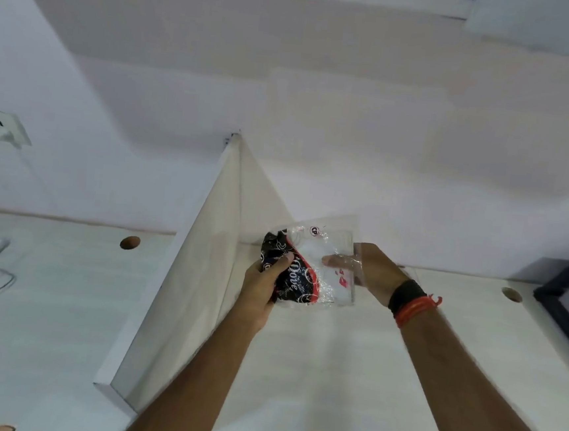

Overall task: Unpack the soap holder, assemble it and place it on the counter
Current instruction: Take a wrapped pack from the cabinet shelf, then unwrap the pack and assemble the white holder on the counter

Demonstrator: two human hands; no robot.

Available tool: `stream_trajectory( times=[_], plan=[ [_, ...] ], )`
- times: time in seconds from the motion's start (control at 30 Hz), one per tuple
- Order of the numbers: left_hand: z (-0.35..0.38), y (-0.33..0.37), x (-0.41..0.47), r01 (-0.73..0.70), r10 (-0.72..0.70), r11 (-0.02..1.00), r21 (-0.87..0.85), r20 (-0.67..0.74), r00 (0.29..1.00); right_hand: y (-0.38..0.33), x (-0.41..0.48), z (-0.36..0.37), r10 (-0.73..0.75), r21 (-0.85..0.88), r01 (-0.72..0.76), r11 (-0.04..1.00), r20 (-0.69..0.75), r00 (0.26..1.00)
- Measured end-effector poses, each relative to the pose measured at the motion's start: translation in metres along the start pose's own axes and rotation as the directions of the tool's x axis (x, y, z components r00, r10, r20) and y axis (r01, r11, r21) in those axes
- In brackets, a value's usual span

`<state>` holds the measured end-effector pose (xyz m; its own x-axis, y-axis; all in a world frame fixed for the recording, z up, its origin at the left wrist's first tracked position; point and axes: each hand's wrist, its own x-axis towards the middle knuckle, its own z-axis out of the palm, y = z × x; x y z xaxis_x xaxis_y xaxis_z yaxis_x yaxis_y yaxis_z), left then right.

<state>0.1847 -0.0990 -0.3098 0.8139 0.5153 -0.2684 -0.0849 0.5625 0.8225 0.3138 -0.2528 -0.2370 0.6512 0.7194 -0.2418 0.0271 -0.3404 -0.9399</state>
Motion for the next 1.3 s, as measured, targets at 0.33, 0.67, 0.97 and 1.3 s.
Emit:
stream_trajectory(
  times=[0.33, 0.67, 0.97, 1.3],
  plan=[
    [-0.056, -0.057, 0.007, 0.094, -0.06, 0.99, 0.105, -0.292, 0.955, 0.059, -0.014, -0.034, 0.147, 0.41, 0.054, 0.911, -0.444, 0.884],
    [-0.107, -0.137, 0.009, 0.356, -0.208, 0.886, 0.297, -0.43, 0.878, 0.126, -0.001, 0.01, 0.239, 0.499, -0.122, 0.858, -0.177, 0.955],
    [-0.134, -0.2, 0.007, 0.524, -0.394, 0.813, 0.253, -0.422, 0.816, 0.24, 0.012, 0.064, 0.489, 0.53, -0.462, 0.711, 0.098, 0.867],
    [-0.147, -0.195, 0.019, 0.492, -0.208, 0.6, 0.631, -0.471, 0.858, 0.311, 0.023, 0.119, 0.585, 0.029, -0.599, 0.801, -0.252, 0.771]
  ],
)
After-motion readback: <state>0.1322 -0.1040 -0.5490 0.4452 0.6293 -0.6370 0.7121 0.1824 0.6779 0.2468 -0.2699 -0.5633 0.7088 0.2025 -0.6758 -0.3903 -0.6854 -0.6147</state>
